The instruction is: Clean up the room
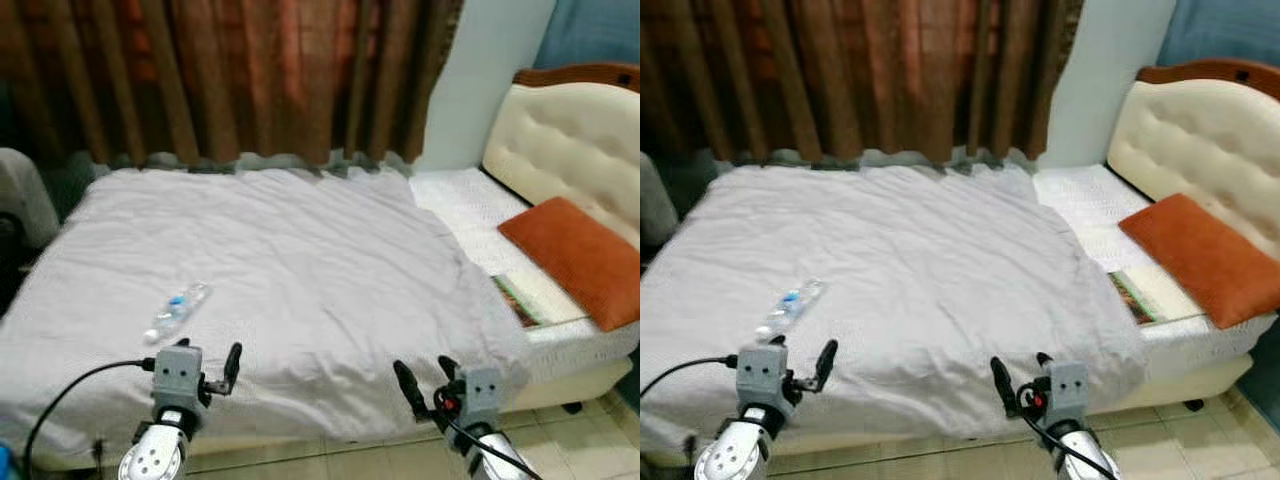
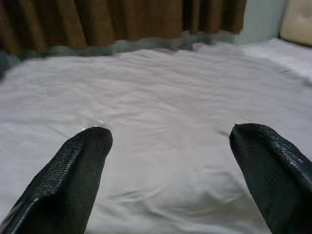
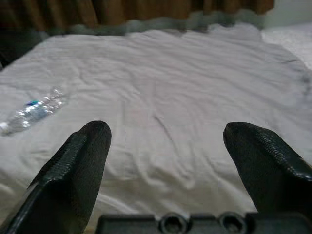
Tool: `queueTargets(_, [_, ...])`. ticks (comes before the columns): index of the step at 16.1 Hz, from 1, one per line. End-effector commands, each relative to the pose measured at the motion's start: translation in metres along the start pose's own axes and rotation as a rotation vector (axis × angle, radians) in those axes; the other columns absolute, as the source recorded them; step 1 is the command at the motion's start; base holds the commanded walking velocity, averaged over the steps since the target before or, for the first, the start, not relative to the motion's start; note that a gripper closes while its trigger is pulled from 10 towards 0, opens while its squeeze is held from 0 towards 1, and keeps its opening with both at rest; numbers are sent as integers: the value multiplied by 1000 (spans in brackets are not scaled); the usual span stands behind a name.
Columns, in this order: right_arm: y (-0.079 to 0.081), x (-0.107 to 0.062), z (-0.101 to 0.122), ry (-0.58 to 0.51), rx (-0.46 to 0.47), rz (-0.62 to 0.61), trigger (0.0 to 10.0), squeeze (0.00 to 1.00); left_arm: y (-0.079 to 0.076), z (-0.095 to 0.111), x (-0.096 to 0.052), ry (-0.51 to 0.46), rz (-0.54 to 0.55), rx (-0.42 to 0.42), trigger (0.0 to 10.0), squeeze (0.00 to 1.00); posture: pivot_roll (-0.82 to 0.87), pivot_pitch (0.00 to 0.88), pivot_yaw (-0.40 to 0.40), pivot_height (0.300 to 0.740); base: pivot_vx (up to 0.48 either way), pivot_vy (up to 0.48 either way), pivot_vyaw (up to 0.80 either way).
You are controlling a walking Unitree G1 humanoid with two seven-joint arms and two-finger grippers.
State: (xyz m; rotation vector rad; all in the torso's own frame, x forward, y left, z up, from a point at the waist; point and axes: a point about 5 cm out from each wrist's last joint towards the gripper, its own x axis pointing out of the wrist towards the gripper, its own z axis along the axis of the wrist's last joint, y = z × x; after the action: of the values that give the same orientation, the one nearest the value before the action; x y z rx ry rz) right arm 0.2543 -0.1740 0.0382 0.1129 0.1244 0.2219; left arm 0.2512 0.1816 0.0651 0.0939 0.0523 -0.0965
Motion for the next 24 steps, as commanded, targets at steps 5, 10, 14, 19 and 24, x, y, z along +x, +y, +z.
queueTargets(5, [-3,6,2,24,-7,23,10000,0,0,16,17,-32,58,30,10000,0,42,0,-61,740,176,96,289])
queueTargets(10, [-3,7,0,30,-7,29,10000,0,4,19,23,-31,55,54,10000,0,46,0,-62,740,467,0,268])
queueTargets(14, [-2,7,0,27,-15,31,10000,0,2,19,27,-23,21,84,10000,0,40,0,-59,740,469,0,0])
queueTargets(19, [-5,6,-3,39,-24,13,10000,0,2,20,29,-19,16,56,10000,0,33,0,-55,740,468,0,0])
queueTargets(24, [-4,4,-2,36,-31,20,10000,0,-1,18,30,-15,5,54,10000,0,27,0,-57,740,401,226,0])
